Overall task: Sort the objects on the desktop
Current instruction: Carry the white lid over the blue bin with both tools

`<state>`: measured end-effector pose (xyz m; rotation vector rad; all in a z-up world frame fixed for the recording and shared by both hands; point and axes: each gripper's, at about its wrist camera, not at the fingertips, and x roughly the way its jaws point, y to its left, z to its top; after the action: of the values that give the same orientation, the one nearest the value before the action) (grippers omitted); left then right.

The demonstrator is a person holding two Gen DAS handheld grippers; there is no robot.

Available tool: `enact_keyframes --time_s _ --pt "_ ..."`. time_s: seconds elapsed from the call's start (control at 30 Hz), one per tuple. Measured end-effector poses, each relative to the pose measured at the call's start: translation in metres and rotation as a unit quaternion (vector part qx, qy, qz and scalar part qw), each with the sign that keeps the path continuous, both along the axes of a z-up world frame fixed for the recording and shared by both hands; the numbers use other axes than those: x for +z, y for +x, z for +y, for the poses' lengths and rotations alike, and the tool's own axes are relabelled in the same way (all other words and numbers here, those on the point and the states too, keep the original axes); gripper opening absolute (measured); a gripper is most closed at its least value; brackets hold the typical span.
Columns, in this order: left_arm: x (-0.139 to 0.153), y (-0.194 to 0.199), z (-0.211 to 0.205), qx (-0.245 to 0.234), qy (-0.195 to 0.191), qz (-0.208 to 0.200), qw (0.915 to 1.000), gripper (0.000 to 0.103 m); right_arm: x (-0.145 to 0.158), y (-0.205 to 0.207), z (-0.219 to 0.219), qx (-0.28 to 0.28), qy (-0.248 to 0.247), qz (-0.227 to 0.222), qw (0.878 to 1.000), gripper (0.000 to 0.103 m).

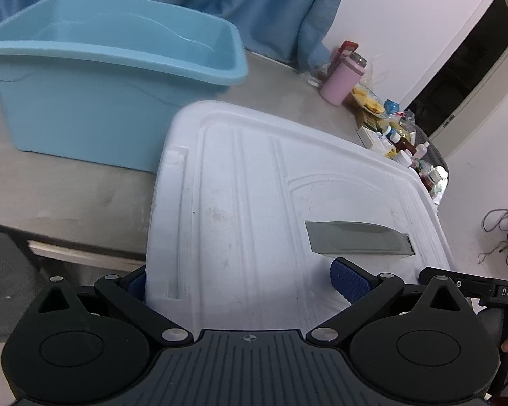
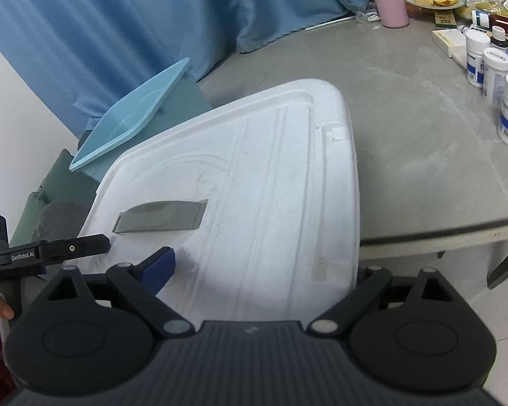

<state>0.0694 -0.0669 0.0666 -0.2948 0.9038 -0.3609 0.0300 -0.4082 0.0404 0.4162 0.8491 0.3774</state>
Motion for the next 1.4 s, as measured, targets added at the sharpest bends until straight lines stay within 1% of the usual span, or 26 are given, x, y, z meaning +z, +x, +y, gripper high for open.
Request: enact_keyframes --time_s 0.27,0.4,0.57,0.73,0.93,1.1,1.23,1.4 --pt "0.004 -0.052 0.08 0.016 0.0 -0.001 0.9999 0.103 0.007 -0.034 0.072 0.013 0.004 -0.011 1.0 0.095" --pt "0.014 -0.075 0.117 0.024 0.012 -0.009 0.9996 0.103 0.009 -0.045 0.104 0.021 0.014 -0.014 1.0 0.094" --pt "0.026 -0.094 0.153 0.036 0.015 -0.015 0.9991 0.103 0.019 -0.053 0.135 0.03 0.016 -0.022 0.999 0.094" --pt "0.037 -0.104 0.183 0.046 0.013 -0.017 0.9987 0.103 0.03 -0.052 0.157 0.037 0.013 -0.024 0.999 0.094" --pt "0.047 -0.099 0.206 0.049 0.012 -0.015 0.9986 0.103 0.04 -0.042 0.175 0.04 0.013 -0.021 0.999 0.094" --pt "0.057 -0.081 0.217 0.052 0.014 -0.017 0.9984 0.103 0.049 -0.027 0.185 0.044 0.014 -0.025 0.999 0.094" --pt "0.068 -0.06 0.223 0.058 0.017 -0.025 0.9979 0.103 0.057 -0.005 0.194 0.047 0.015 -0.031 0.998 0.094" --pt "0.079 -0.023 0.235 0.058 0.016 -0.035 0.9976 0.103 0.066 0.024 0.204 0.05 0.014 -0.047 0.998 0.094"
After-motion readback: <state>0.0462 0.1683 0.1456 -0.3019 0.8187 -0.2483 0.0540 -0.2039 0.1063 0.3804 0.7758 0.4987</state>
